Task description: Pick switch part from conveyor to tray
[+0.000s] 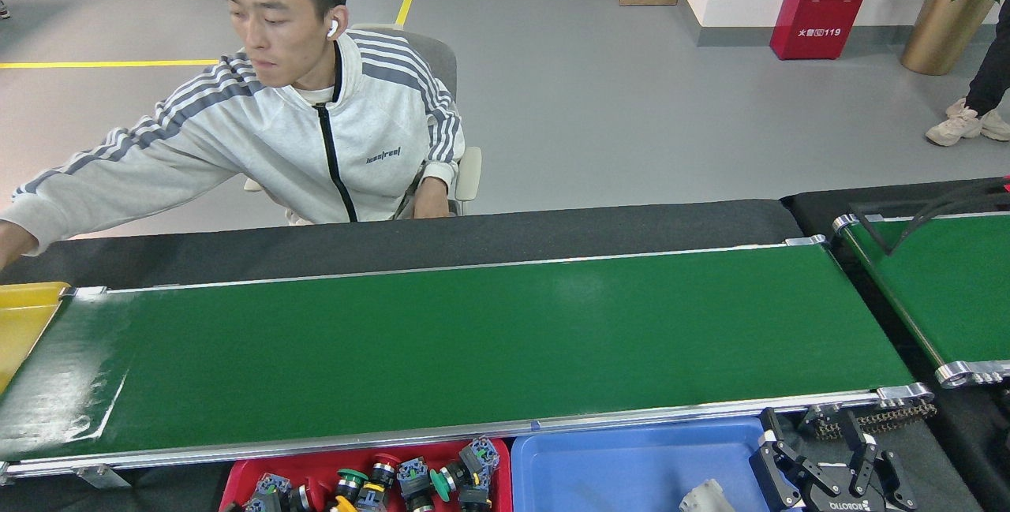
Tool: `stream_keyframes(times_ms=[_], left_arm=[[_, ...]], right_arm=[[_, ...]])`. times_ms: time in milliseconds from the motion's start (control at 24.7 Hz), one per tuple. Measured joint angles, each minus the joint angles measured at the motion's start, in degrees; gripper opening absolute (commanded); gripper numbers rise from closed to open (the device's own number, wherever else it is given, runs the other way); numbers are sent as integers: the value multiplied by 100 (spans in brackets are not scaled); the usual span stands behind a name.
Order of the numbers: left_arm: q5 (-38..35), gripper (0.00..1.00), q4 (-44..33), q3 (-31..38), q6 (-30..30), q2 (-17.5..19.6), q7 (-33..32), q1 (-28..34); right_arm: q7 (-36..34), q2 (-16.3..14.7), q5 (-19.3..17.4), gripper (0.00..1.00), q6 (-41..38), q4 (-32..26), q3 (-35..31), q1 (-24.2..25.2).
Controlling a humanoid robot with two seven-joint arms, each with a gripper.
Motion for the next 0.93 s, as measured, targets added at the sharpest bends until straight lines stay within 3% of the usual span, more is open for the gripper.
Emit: stream_keyframes(times_ms=[243,324,567,932], left_arm=[[-32,100,825,1376,35,-504,12,-440],[-34,100,1283,1589,502,-471,13,-508],[-35,100,1558,1646,985,-341,30,-614],[-212,100,1572,1612,1067,-265,-108,-909]], right_arm=[[8,0,3,98,3,0,0,9],[9,0,18,98,6,0,0,9],[11,2,119,98,9,0,6,10],[12,5,164,98,33,-1,29,10]])
